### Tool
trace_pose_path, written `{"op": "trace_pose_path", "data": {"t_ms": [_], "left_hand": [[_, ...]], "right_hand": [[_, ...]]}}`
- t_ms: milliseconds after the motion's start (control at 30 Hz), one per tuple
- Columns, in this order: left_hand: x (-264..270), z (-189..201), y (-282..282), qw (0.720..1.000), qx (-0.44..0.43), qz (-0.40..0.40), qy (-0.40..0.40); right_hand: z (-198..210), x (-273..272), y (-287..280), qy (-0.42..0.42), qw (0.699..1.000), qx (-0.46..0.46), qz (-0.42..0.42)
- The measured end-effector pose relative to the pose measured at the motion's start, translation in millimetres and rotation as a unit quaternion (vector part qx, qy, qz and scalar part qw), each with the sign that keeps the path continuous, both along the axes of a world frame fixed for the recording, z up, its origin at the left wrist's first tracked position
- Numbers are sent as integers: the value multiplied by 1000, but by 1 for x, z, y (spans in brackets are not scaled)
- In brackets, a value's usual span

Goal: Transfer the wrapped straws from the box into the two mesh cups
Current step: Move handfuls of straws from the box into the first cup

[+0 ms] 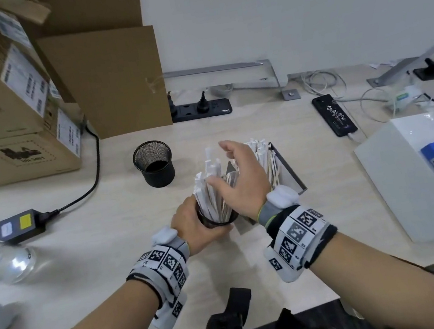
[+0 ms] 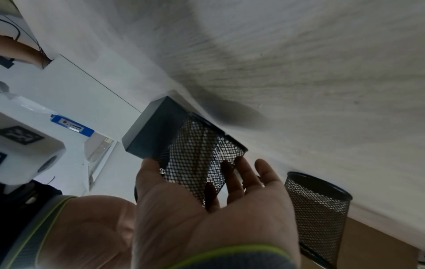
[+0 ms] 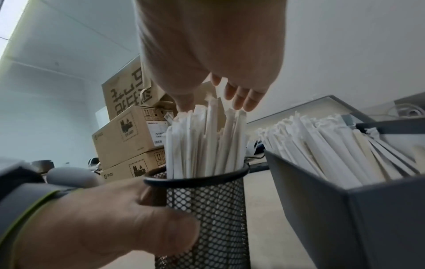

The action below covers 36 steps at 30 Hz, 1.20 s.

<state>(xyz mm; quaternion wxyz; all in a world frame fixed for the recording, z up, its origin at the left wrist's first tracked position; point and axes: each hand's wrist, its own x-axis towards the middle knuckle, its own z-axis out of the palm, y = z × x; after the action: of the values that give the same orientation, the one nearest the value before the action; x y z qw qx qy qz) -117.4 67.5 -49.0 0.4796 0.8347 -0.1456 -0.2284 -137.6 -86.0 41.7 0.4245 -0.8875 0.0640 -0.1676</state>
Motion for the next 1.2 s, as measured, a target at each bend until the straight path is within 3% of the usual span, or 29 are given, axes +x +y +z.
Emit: {"op": "trace_pose_path", "data": {"t_ms": [233, 400, 600, 700, 833, 967, 1100, 1200], "left_hand": [[0, -1, 0, 1000, 9, -4, -23], [4, 6, 1, 997, 17, -8, -69], [7, 4, 7, 982, 90, -34, -162], [9, 7, 5, 988, 78, 27, -133], [8, 4, 8, 990, 68, -1, -123], [7, 4, 8, 994, 42, 23, -94], [-2, 12, 6, 988, 12, -21, -154], [-3, 18, 3, 985, 35, -60, -157]], "right_hand": [[-13, -1, 0, 9, 994, -90, 64], [-26, -5, -4, 14, 991, -121, 48], [-19, -5, -7, 31, 997, -62, 45], [-18, -5, -1, 26, 994, -89, 60], [-18, -3, 0, 3, 996, -79, 46], [-20, -3, -2, -3, 995, -96, 33], [-20, -5, 1, 0, 997, -74, 34], [-15, 3, 1, 35, 997, -61, 27]]}}
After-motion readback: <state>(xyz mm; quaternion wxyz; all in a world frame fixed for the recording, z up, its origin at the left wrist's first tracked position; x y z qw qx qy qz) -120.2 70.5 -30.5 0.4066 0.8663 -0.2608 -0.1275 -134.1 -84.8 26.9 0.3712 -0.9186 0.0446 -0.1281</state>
